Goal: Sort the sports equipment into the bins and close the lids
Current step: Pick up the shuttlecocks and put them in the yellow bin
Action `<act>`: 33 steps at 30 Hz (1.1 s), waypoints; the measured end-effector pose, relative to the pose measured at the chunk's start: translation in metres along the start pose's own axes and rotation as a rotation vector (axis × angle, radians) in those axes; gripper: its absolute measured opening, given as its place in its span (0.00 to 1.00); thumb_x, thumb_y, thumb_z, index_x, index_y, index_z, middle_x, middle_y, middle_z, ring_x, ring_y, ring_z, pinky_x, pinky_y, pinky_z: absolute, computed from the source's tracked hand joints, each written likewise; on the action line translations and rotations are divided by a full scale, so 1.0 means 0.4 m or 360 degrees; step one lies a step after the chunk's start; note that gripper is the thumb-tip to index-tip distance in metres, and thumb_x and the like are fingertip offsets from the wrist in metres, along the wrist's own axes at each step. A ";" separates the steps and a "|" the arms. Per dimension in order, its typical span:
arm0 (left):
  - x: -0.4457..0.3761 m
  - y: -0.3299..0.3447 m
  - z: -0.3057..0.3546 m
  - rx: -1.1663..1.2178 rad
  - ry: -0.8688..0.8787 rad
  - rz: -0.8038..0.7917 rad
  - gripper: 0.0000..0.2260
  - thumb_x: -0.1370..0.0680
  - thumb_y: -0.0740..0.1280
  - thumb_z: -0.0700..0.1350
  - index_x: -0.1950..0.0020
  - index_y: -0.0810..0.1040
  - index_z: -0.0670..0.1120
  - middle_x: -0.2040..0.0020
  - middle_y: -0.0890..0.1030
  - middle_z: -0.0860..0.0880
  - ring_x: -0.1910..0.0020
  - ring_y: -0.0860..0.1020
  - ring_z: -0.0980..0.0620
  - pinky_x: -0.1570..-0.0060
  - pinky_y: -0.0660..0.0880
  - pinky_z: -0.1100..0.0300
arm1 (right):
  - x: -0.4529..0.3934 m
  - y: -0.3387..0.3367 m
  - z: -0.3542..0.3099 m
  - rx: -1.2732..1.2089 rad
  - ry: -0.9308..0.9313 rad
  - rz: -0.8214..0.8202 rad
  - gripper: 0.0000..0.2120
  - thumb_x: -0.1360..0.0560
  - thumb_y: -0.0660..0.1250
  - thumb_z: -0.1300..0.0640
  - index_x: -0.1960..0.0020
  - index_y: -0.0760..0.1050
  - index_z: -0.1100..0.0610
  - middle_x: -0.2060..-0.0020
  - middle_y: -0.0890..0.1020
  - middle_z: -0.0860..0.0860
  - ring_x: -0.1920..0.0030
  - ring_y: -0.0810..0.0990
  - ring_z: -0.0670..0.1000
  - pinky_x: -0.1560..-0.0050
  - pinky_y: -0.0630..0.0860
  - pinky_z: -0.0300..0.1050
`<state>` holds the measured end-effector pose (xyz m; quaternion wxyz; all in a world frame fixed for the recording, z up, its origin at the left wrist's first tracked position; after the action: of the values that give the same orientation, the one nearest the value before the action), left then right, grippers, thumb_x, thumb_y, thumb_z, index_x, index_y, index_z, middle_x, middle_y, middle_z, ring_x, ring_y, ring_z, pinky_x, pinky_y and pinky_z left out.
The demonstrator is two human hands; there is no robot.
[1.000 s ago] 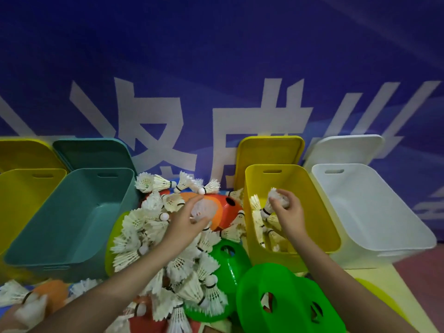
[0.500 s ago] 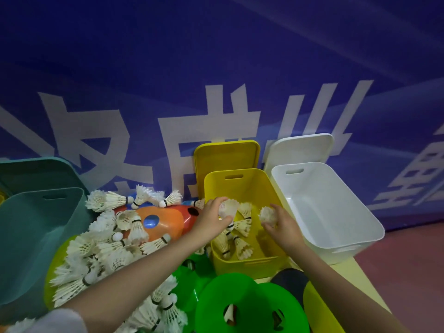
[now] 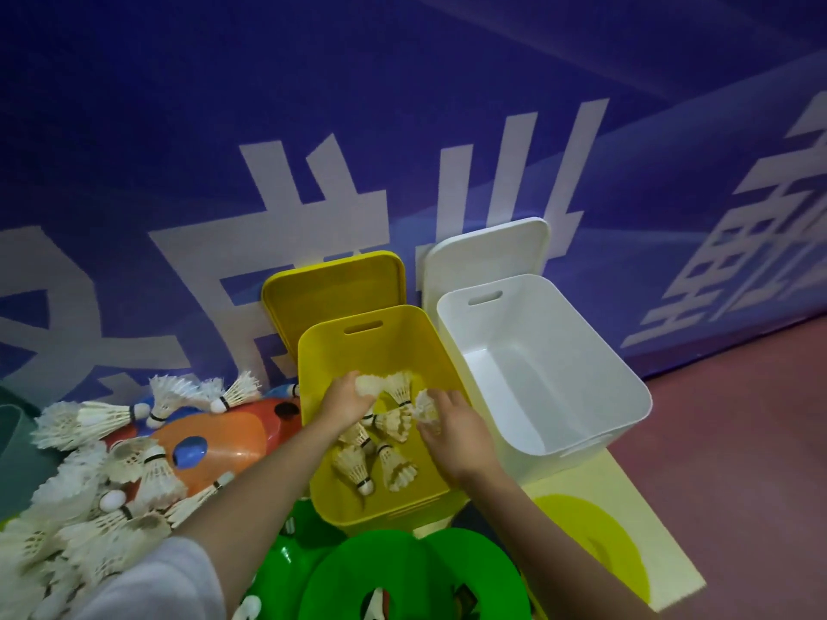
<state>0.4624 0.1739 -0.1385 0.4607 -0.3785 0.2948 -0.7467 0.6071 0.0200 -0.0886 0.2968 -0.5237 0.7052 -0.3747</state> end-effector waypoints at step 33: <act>0.111 -0.130 -0.127 0.0429 0.0115 0.0477 0.21 0.17 0.53 0.44 0.23 0.58 0.53 0.46 0.77 0.40 0.68 0.72 0.53 0.71 0.63 0.61 | -0.136 0.206 0.056 -0.0018 0.0644 -0.0693 0.20 0.23 0.64 0.59 0.33 0.64 0.61 0.37 0.73 0.58 0.38 0.74 0.57 0.41 0.74 0.48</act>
<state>0.3829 0.1590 -0.1118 0.6022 -0.2384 0.2616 -0.7156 0.5976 0.0816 -0.1685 0.0599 -0.5789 0.6233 -0.5223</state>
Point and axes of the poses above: each hand's wrist, its own x-axis away from the middle knuckle, its own y-axis out of the palm, z = x × y, the point moved 6 cm from there along -x, towards the middle knuckle
